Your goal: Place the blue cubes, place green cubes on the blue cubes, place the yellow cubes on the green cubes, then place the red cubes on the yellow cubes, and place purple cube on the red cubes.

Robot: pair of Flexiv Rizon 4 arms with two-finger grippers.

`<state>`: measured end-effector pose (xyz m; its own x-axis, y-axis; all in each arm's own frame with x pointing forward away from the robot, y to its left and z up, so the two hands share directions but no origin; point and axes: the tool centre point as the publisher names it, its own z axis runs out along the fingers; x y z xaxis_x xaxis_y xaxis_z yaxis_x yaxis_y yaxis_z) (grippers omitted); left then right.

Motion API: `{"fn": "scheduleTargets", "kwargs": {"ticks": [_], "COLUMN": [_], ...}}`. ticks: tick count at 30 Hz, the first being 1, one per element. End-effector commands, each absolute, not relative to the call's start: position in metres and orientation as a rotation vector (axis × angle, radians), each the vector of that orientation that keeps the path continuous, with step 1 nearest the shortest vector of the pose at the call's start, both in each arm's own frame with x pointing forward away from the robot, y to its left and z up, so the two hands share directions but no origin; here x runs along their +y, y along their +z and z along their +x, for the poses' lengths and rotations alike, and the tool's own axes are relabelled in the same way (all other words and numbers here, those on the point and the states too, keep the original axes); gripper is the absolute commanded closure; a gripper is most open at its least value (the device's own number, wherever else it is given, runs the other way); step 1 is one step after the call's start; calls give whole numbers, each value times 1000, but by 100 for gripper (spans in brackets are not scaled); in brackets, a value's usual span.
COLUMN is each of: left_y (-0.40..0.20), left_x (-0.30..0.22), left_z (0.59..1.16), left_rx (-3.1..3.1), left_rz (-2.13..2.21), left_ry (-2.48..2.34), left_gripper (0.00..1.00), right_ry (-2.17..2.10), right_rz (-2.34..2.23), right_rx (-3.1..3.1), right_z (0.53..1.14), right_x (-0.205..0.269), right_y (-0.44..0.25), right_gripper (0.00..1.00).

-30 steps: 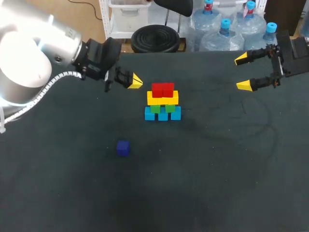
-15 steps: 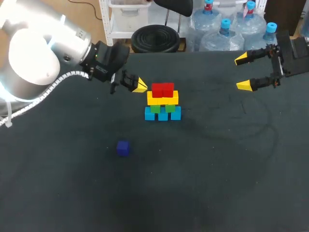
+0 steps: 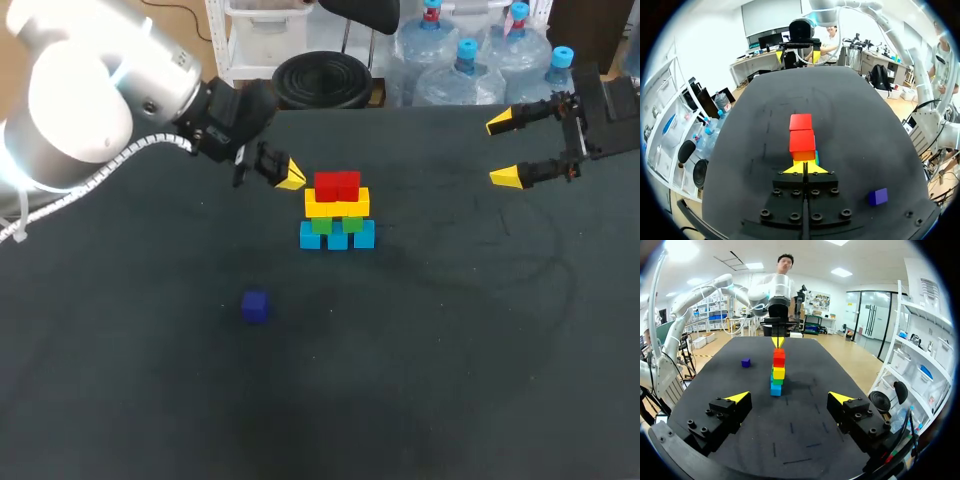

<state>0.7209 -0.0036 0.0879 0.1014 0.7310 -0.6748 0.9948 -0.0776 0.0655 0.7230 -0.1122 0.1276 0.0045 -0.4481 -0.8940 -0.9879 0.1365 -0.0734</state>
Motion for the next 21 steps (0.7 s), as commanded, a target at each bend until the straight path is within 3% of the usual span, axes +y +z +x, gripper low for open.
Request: {"fn": "scheduleTargets", "kwargs": {"ticks": [1, 21], "left_y": [89, 88], "left_x": [-6, -11], "left_z": [724, 721], "left_rx": [1688, 1720], "left_rz": [1877, 1919], "left_ry": [-662, -651], "left_gripper": [100, 100], "right_ry": [810, 810], "right_rz": [-1435, -1435], "right_rx": [1572, 1572], "right_z": [723, 723], "right_x": [-112, -112], "right_y": [127, 127], "right_gripper": [0, 0]}}
